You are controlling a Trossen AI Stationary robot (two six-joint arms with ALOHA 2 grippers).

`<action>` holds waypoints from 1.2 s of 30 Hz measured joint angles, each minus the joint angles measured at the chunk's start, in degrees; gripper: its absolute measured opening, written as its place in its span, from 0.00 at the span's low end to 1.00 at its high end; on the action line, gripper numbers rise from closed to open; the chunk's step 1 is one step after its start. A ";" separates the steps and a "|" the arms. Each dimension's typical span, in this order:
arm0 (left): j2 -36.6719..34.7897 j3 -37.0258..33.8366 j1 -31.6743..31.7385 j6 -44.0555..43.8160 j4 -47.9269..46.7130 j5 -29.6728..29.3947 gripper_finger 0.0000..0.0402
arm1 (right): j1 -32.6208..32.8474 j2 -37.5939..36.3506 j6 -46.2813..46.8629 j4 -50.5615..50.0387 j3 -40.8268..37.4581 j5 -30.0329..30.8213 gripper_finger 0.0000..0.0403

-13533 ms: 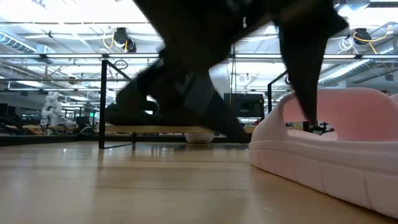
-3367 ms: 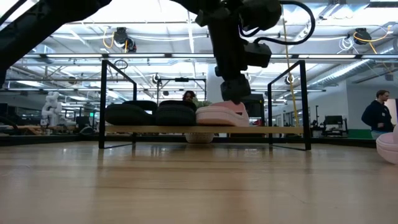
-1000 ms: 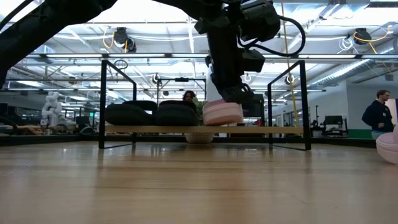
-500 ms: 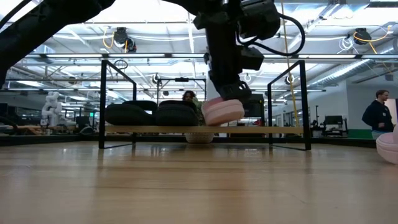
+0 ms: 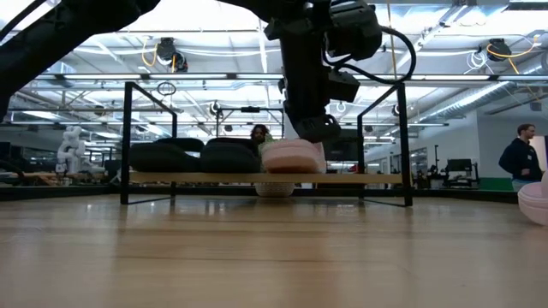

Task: Pick and place slides into the shelf
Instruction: Put the left pink slides on the shelf

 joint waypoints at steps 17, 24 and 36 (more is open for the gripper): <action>0.00 1.31 -0.31 -0.55 -2.21 -3.25 0.00 | -0.01 0.00 -0.01 0.05 0.00 -0.02 0.30; -0.01 6.55 -0.36 -1.24 -7.06 -2.67 0.00 | -0.01 0.00 0.00 0.05 0.00 -0.02 0.30; 0.02 6.62 -0.42 -3.33 -12.82 -0.21 0.00 | -0.02 0.00 0.39 0.09 0.00 -0.04 0.30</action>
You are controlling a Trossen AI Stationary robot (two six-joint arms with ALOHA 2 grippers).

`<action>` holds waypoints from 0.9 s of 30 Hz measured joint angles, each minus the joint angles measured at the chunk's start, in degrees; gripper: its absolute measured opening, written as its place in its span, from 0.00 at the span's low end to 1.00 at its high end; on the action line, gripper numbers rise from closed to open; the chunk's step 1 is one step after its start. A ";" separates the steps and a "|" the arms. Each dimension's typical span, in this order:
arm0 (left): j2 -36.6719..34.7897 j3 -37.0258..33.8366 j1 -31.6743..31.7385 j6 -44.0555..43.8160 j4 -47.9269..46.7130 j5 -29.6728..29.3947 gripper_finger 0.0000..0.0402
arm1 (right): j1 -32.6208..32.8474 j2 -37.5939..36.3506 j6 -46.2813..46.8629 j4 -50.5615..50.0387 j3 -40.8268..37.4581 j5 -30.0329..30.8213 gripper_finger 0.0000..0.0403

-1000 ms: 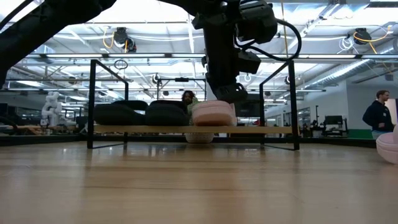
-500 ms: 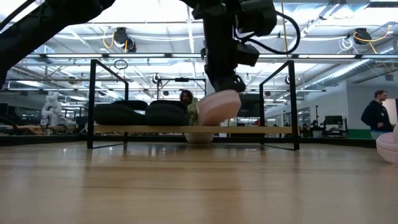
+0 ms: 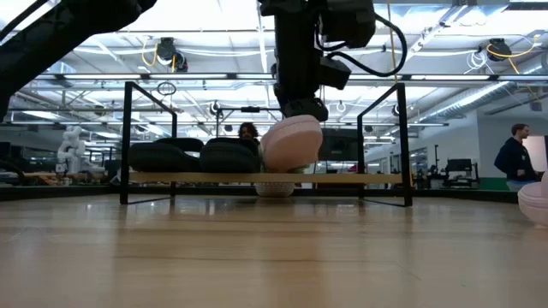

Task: Pick and place slides into the shelf
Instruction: Put the left pink slides on the shelf

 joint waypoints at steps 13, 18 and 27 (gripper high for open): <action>0.25 0.00 0.12 -0.24 -0.25 -0.22 0.00 | -0.02 0.46 0.44 0.92 0.00 -3.06 0.30; 0.46 -1.82 0.42 -0.07 0.48 0.56 0.00 | 0.00 0.73 1.44 0.77 -0.02 -3.05 0.30; 0.55 -3.74 0.48 -1.89 0.62 0.85 0.01 | 0.00 0.96 1.40 0.77 -0.02 -3.04 0.30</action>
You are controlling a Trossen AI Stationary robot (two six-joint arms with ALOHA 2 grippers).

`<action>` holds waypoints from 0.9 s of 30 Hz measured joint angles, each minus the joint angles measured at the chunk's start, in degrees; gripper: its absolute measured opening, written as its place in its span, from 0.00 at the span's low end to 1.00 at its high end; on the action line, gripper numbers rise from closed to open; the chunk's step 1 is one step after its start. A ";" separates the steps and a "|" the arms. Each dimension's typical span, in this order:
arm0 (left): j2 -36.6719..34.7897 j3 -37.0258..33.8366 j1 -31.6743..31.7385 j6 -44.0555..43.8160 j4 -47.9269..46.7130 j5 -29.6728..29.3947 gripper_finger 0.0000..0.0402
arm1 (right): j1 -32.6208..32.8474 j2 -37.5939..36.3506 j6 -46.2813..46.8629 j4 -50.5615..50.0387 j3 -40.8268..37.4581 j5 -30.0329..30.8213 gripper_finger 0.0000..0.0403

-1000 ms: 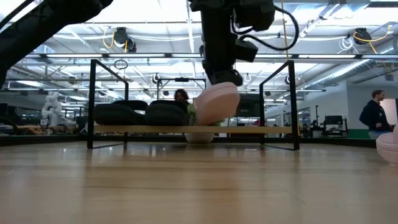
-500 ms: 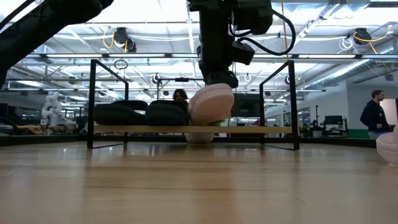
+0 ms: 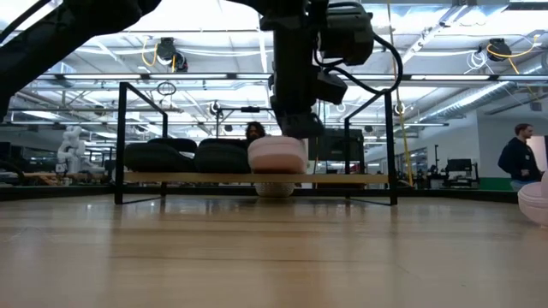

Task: Pick and place slides into the shelf
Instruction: Put the left pink slides on the shelf

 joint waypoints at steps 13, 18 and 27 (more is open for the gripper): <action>0.02 0.00 -0.04 -1.78 0.90 -5.19 0.00 | 0.00 0.04 -0.48 0.00 0.00 0.00 0.30; 0.02 0.00 -0.04 -0.62 0.86 -5.48 0.00 | 0.00 0.04 -0.48 0.00 0.00 0.00 0.30; 0.02 0.00 0.33 -1.62 0.98 -2.14 0.04 | 0.00 0.04 -0.50 0.00 0.00 0.00 0.30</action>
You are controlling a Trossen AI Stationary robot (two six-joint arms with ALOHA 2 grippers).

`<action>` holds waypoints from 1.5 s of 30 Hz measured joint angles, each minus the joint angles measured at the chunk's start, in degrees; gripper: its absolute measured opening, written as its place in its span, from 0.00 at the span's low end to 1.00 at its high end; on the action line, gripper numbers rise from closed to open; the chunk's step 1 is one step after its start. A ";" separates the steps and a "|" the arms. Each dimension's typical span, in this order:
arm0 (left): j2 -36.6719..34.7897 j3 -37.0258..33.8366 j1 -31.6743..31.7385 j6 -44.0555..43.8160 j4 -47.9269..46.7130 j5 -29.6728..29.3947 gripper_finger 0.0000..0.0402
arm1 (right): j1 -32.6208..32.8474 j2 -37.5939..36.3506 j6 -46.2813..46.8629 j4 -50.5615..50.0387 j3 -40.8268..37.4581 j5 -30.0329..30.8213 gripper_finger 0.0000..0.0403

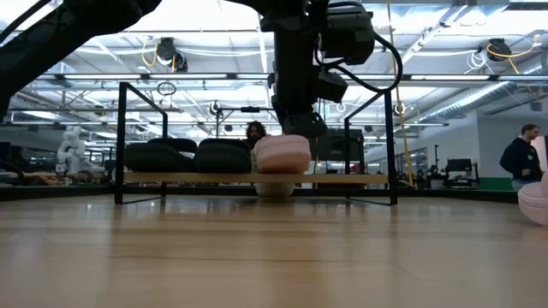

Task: Pick and place slides into the shelf
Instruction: Put the left pink slides on the shelf, then put the pink slides on the shelf

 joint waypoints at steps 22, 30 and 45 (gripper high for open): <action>0.02 0.00 -0.13 -1.09 -0.15 1.97 0.27 | 0.02 0.00 0.01 -0.05 0.00 0.01 0.30; -0.09 2.73 -1.27 -0.58 -0.86 1.44 0.35 | 0.00 0.00 0.00 -0.07 0.00 0.02 0.30; -5.27 7.97 -7.83 -0.41 -0.44 0.33 0.36 | 0.00 0.00 -2.80 -1.41 0.00 0.27 0.30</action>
